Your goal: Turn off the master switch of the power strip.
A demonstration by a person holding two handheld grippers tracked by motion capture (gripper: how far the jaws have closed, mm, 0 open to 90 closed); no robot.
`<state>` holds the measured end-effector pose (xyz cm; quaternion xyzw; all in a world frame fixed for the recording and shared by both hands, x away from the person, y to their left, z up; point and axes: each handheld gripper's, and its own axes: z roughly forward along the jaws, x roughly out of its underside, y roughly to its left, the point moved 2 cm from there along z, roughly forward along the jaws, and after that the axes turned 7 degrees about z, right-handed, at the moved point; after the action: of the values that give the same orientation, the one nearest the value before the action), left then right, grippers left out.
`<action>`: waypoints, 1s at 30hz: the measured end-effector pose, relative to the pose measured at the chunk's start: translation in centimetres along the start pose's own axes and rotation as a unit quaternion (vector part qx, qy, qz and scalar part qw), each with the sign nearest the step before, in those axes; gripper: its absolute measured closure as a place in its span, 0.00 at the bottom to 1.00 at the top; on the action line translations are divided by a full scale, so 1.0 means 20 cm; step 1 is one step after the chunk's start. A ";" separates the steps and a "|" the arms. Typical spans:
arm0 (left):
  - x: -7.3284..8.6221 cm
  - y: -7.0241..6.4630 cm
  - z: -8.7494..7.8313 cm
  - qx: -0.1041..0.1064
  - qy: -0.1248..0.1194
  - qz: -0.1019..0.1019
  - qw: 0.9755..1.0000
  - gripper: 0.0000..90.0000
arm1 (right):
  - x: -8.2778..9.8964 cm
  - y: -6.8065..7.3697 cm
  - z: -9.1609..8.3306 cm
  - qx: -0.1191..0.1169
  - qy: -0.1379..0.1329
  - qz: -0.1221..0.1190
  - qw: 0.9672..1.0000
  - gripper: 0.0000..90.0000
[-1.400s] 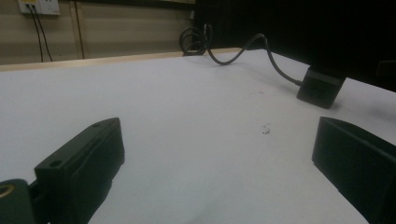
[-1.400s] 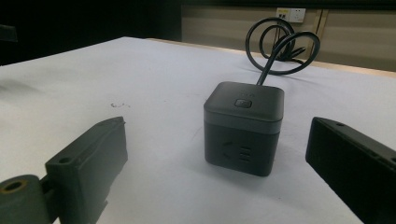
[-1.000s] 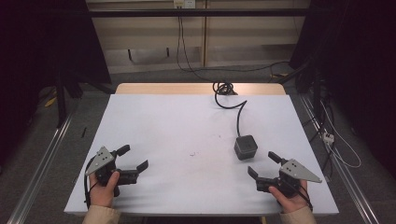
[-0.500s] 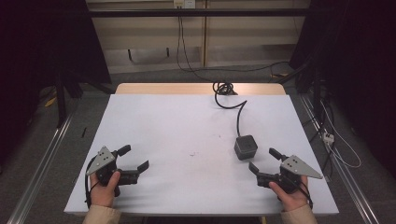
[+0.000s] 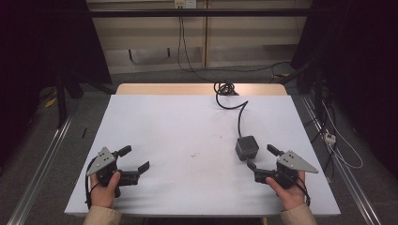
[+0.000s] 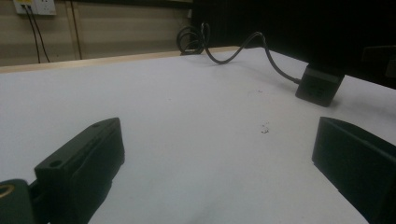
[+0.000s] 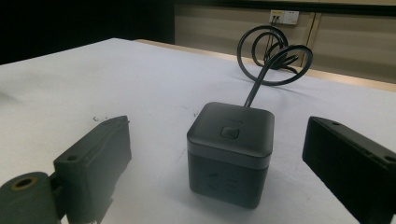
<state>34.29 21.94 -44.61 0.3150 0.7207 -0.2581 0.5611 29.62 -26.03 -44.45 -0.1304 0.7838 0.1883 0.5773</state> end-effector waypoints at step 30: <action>0.00 -0.01 0.01 0.005 -0.002 0.005 1.000 0.02 | -0.05 -0.06 0.08 0.016 0.008 0.017 1.000 0.14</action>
<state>34.27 21.76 -44.62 0.3214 0.7166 -0.2597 0.5619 31.75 -26.41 -44.04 -0.1090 0.7933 0.1849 0.5698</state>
